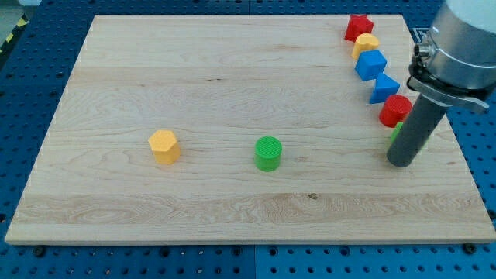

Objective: Slide green circle slightly right

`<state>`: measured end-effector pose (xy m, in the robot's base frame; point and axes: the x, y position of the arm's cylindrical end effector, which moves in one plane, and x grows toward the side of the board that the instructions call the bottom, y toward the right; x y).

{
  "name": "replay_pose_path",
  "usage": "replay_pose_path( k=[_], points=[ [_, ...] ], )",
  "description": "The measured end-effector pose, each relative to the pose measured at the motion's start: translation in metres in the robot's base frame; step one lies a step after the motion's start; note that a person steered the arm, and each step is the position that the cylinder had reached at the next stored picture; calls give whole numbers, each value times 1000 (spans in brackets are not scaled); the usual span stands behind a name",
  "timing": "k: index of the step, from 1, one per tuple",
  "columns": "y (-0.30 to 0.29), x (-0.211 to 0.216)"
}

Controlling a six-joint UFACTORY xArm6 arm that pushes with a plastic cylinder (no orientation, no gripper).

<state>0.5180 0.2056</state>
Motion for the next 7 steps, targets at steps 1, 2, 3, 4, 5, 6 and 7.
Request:
replay_pose_path(
  k=[1, 2, 3, 4, 5, 6, 7],
  points=[
    [0, 0],
    [-32, 0],
    [-71, -10],
    [-97, -38],
    [-156, -51],
    [-242, -51],
    [-272, -32]
  ],
)
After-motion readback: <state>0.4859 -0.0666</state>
